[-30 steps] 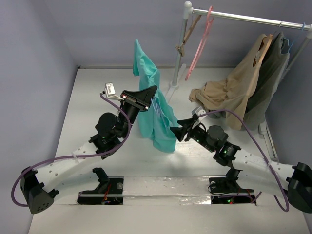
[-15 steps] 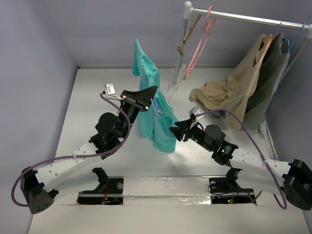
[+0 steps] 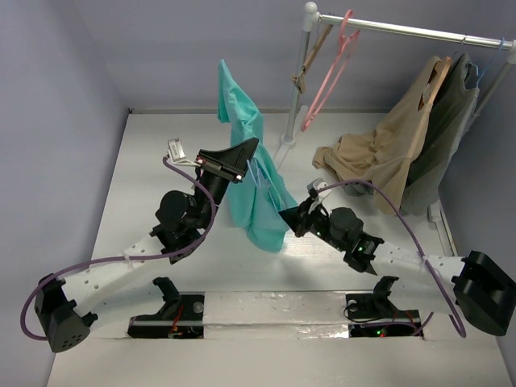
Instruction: Place the t-shirt on the hanger
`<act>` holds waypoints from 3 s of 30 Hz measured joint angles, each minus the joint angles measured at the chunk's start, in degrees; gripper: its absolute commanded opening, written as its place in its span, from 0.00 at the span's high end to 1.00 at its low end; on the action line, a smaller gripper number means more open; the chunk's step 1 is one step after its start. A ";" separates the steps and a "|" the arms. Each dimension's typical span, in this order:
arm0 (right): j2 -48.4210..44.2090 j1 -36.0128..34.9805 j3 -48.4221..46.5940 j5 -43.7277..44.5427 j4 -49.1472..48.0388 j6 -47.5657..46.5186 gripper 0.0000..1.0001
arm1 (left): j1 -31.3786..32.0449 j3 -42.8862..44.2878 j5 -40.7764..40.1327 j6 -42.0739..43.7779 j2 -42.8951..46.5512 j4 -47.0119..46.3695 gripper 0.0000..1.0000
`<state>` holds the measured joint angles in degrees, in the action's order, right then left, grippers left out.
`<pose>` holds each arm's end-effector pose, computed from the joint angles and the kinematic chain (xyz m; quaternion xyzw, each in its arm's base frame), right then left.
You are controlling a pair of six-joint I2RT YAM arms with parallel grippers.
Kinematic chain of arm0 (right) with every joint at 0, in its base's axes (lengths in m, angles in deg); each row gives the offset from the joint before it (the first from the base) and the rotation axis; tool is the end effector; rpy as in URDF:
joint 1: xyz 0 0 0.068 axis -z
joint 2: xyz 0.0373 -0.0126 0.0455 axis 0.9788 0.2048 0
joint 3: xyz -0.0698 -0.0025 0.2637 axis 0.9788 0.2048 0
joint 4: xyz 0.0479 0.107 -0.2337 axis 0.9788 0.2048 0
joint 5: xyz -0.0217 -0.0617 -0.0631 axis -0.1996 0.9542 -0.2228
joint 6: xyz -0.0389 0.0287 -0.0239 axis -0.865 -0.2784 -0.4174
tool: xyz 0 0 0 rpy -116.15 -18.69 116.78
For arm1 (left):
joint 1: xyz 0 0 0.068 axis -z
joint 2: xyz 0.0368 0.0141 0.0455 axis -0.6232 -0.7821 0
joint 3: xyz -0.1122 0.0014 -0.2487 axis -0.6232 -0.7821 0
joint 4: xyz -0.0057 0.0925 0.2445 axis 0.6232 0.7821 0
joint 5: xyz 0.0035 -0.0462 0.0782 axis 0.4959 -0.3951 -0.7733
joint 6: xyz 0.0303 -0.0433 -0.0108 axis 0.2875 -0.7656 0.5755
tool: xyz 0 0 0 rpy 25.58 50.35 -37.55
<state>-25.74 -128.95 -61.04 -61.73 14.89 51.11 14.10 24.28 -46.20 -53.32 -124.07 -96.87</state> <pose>0.1480 0.1785 0.2280 -0.2026 0.7103 0.3565 0.5722 0.1325 -0.1522 0.4095 -0.1656 0.4428 -0.6464 0.5989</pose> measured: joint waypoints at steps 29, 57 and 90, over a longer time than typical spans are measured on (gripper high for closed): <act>-5.92 -15.96 2.05 11.43 8.61 7.58 1.00 | 0.02 -5.51 -6.75 8.31 -8.28 -22.56 1.00; -5.86 -17.57 -11.43 16.02 34.93 1.16 0.44 | 0.00 -14.93 -1.07 -6.67 -3.50 -19.93 1.00; -1.27 -17.57 -11.85 15.26 23.91 -3.58 0.63 | -0.61 -13.73 0.33 -9.64 -4.63 -18.32 1.00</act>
<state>-27.01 -146.52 -72.89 -46.47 38.80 47.53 13.48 10.55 -45.87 -62.96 -128.70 -115.18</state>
